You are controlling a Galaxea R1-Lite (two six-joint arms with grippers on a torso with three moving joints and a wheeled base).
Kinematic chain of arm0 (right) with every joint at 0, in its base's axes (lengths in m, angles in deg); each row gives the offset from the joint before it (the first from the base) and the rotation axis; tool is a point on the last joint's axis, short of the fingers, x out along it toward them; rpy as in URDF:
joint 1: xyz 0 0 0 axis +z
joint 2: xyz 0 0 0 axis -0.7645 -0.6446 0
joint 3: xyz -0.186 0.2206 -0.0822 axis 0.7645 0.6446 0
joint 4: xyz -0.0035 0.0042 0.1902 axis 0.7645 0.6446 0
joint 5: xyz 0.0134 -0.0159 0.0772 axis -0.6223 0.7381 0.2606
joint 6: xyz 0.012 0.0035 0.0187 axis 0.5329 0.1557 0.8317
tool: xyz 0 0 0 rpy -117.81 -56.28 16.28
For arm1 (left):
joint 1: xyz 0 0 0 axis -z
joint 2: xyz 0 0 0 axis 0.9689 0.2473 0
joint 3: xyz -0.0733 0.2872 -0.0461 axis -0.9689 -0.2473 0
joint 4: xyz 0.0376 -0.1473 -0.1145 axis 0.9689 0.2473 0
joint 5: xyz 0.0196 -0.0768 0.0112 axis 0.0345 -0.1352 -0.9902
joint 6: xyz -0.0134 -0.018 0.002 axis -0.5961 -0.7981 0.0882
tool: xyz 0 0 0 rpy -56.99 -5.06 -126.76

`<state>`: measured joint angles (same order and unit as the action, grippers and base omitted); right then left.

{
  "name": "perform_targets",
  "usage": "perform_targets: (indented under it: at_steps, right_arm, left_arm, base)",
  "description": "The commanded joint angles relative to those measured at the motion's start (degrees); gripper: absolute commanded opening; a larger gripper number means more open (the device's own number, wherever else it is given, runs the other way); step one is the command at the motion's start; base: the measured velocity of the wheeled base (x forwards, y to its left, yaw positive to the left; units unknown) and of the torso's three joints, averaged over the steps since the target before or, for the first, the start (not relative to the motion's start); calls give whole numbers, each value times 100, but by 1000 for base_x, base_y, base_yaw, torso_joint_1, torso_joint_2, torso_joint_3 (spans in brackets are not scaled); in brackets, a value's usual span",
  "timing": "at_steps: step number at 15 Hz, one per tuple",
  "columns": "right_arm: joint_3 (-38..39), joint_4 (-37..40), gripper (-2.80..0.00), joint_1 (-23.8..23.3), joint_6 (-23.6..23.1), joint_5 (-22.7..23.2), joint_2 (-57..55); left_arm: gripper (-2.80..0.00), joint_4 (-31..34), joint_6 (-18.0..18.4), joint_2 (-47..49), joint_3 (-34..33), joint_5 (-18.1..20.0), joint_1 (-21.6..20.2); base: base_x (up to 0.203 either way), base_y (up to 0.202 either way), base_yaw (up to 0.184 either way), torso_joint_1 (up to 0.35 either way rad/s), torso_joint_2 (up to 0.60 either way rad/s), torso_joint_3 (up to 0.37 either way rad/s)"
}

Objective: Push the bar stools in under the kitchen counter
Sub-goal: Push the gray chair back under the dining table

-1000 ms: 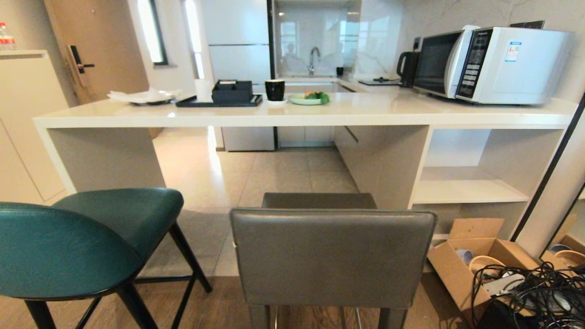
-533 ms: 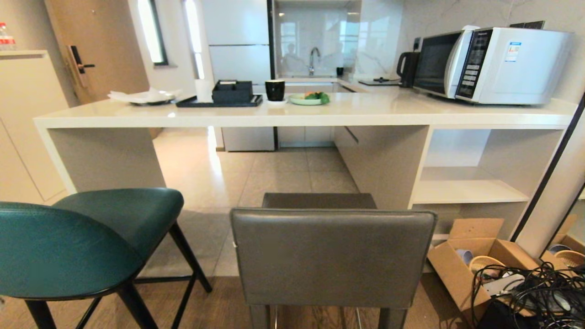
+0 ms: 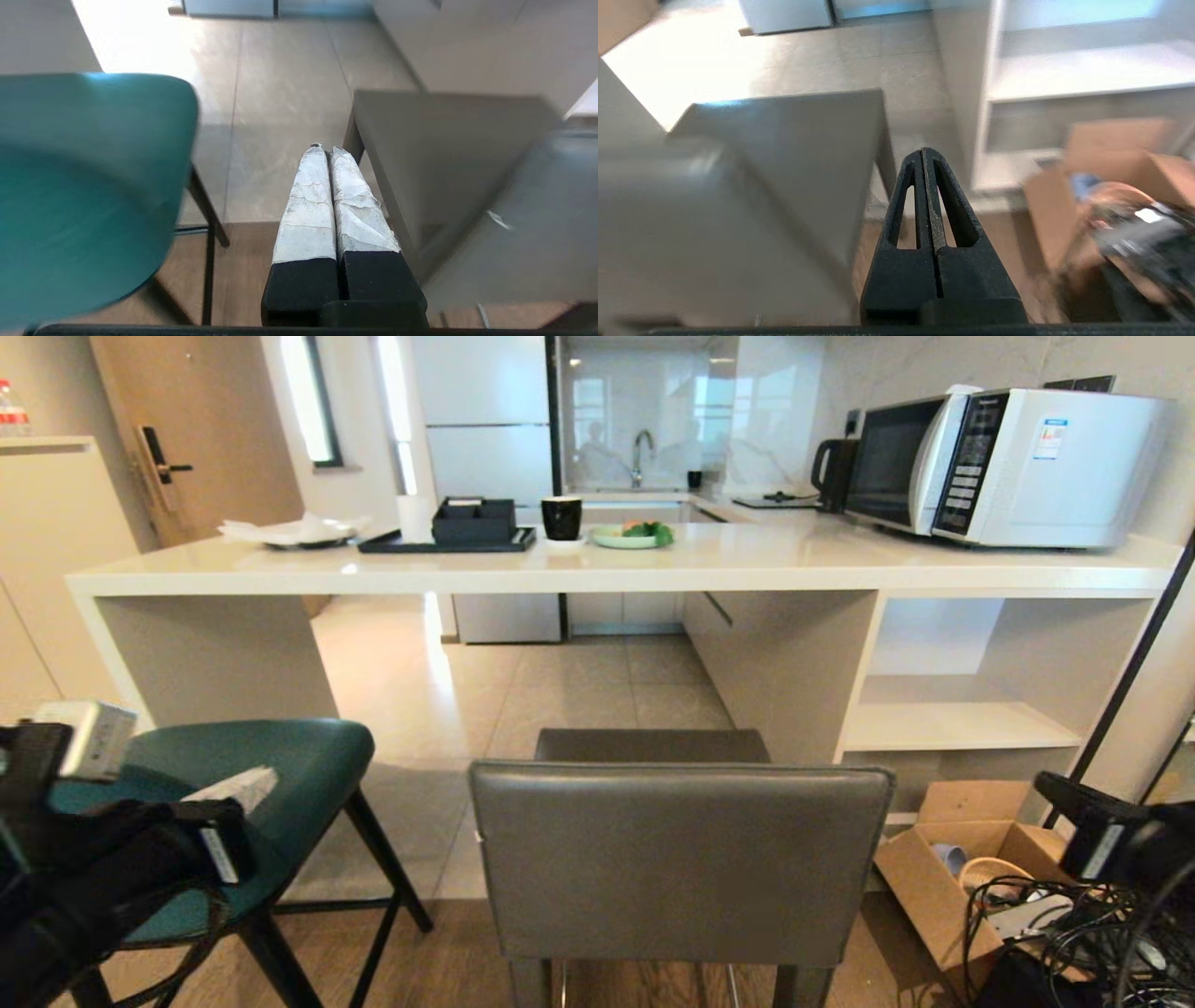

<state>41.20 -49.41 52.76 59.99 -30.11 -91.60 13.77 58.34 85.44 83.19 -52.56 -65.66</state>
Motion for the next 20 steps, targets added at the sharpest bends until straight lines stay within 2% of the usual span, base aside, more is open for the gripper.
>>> perform_targets:
  at_steps: [1, 3, 4, 6, 9, 13, 17, 20]
  right_arm:
    - [188, -2268, -280, 279, 2, -2, -2044]
    - [339, -2930, -280, 527, 5, -11, -2751]
    - [385, -3098, -280, 619, 19, -9, -2934]
    - [317, -3162, -280, 650, 36, 11, -3174]
    - [195, -3165, -280, 840, 31, -4, -3345]
    - [231, -3165, -280, 996, 30, -5, -3364]
    - [171, -3165, -280, 1445, -8, -7, -3555]
    - [-435, -3165, -280, 1564, -41, -117, -3932]
  left_arm:
    - [-280, -1908, -2, 2078, -229, -178, 411]
    - [-280, -2863, -8, 2904, -482, -440, 1047]
    - [-280, -3136, -15, 3108, -554, -588, 1359]
    - [-280, -3298, -22, 3398, -497, -743, 1656]
    - [-280, -3307, -28, 3595, -265, -910, 1933]
    - [-280, -3307, -37, 3792, 36, -940, 2007]
    - [-280, -3307, -56, 3854, 169, -932, 2336]
    - [-280, -3307, -128, 4022, 270, -940, 2503]
  base:
    - [0, 0, 0, 0, 0, 0]
    - [0, 0, 0, 0, 0, 0]
    - [0, 0, 0, 0, 0, 0]
    - [0, 0, 0, 0, 0, 0]
    - [0, 0, 0, 0, 0, 0]
    - [0, 0, 0, 0, 0, 0]
    - [0, 0, 0, 0, 0, 0]
    - [0, 0, 0, 0, 0, 0]
